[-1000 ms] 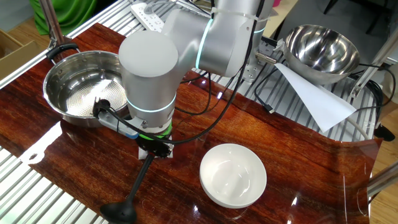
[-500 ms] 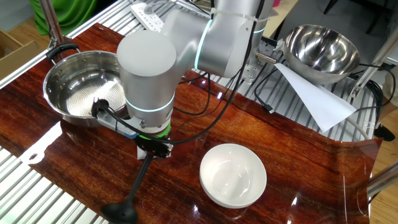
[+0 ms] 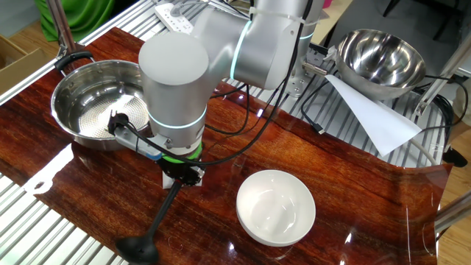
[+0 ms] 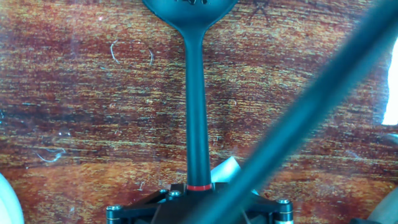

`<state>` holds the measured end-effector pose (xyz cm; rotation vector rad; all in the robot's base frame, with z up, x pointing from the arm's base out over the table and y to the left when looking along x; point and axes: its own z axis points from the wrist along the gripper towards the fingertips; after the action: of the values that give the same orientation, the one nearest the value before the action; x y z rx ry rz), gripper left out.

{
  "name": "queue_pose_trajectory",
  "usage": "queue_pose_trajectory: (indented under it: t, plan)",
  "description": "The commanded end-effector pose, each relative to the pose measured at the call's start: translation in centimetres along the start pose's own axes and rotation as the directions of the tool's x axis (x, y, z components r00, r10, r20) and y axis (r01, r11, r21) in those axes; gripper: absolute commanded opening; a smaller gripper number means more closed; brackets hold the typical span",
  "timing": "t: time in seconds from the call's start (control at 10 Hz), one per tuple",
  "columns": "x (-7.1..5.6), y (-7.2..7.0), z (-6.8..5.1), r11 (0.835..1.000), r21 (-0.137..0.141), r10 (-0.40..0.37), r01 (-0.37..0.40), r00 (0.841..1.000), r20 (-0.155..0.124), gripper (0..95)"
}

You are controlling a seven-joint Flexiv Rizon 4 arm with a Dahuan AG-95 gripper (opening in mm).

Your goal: Scoop water with a large spoon from one bowl to another

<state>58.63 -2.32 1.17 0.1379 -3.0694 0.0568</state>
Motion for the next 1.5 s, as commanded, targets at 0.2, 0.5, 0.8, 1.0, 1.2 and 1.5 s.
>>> queue_pose_trajectory:
  t: [0.2,0.5,0.8,1.0,1.2,1.5]
  plan:
    - [0.01,0.08,-0.06,0.999,-0.019,0.031,-0.030,1.000,0.004,38.0]
    - [0.11,0.07,-0.19,0.998,-0.046,0.040,-0.040,0.999,0.004,38.0]
    - [0.24,0.00,-0.35,0.998,-0.045,0.037,-0.036,0.999,0.002,38.0]
    - [0.34,-0.04,-0.46,0.998,-0.043,0.035,-0.035,0.999,0.004,38.0]
    - [0.33,-0.04,-0.50,0.998,-0.042,0.037,-0.036,0.999,0.004,38.0]
    - [0.40,-0.10,-0.62,0.998,-0.043,0.037,-0.037,0.999,0.010,38.0]
